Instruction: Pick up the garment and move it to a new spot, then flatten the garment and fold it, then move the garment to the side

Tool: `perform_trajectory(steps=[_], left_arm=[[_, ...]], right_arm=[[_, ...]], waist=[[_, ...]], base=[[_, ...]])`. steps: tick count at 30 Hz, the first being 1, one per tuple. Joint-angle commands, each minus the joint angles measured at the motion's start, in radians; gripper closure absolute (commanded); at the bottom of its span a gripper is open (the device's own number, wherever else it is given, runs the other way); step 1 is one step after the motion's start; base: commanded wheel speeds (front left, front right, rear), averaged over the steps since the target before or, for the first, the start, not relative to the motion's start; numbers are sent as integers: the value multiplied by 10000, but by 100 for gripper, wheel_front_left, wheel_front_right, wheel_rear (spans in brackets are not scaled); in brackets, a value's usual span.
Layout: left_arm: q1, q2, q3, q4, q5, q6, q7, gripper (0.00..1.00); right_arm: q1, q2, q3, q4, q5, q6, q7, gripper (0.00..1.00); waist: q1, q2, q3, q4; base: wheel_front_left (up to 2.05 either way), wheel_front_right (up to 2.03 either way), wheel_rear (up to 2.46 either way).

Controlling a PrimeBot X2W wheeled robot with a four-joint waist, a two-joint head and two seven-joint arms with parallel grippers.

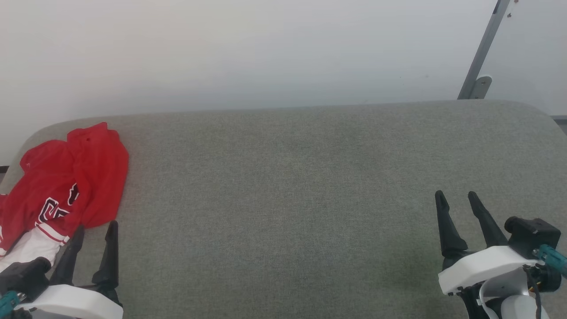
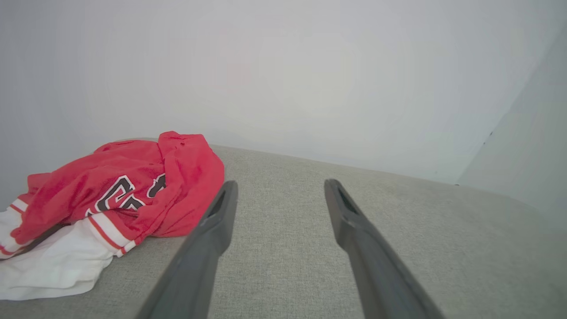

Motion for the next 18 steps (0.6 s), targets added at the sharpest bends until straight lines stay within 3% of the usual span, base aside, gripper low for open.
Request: perform_trajectory(steps=[1, 18], left_arm=[[12, 86, -20, -61, 229, -8, -76, 0], [168, 425, -235, -176, 985, -52, -392, 0]], right_arm=[[42, 6, 4, -66, -217, -3, -92, 0], [73, 13, 17, -137, -1402, -3, -352, 0]], waist=[[0, 0, -4, 1], [0, 0, -55, -36]], base=[[0, 0, 0], [0, 0, 0]])
